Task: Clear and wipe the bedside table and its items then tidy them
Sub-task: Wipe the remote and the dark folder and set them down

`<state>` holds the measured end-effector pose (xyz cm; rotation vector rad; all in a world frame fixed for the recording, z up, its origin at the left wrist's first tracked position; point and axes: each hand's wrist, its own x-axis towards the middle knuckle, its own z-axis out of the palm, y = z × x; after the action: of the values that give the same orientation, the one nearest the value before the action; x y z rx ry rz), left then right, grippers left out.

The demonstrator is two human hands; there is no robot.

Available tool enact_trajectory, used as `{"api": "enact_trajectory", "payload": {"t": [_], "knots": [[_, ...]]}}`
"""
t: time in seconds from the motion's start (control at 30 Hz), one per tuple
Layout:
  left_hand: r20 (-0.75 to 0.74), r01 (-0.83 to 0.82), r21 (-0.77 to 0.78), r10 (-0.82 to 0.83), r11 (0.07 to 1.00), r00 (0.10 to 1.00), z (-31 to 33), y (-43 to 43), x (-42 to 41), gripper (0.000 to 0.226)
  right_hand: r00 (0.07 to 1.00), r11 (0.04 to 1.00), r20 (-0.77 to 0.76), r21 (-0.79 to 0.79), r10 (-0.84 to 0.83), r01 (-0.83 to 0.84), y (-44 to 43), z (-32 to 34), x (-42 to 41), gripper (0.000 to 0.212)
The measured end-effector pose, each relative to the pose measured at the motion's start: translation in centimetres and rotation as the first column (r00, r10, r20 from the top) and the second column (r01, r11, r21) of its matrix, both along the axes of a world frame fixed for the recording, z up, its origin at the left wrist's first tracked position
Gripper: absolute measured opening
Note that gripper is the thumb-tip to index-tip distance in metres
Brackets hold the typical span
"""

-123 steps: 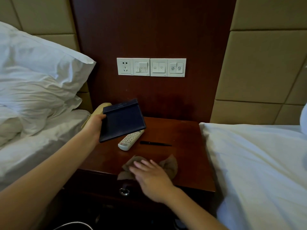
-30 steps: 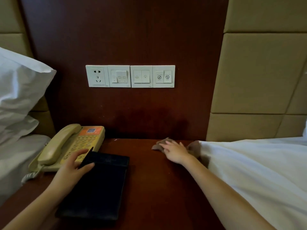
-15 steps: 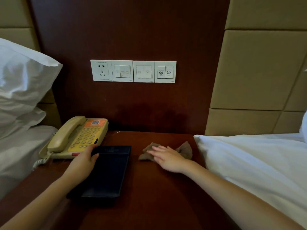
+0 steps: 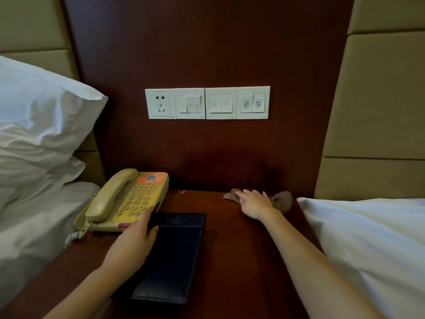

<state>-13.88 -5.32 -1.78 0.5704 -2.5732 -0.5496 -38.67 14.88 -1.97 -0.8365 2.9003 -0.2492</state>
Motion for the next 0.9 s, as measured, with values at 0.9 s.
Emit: {"api": "enact_trajectory", "payload": {"t": [0.9], "knots": [[-0.22,-0.068,0.508,0.205,0.859,0.954,7.6,2.8,2.4,0.031,0.842,0.841,-0.024,-0.043,0.539,-0.539,5.4,-0.6,20.6,0.045]]}}
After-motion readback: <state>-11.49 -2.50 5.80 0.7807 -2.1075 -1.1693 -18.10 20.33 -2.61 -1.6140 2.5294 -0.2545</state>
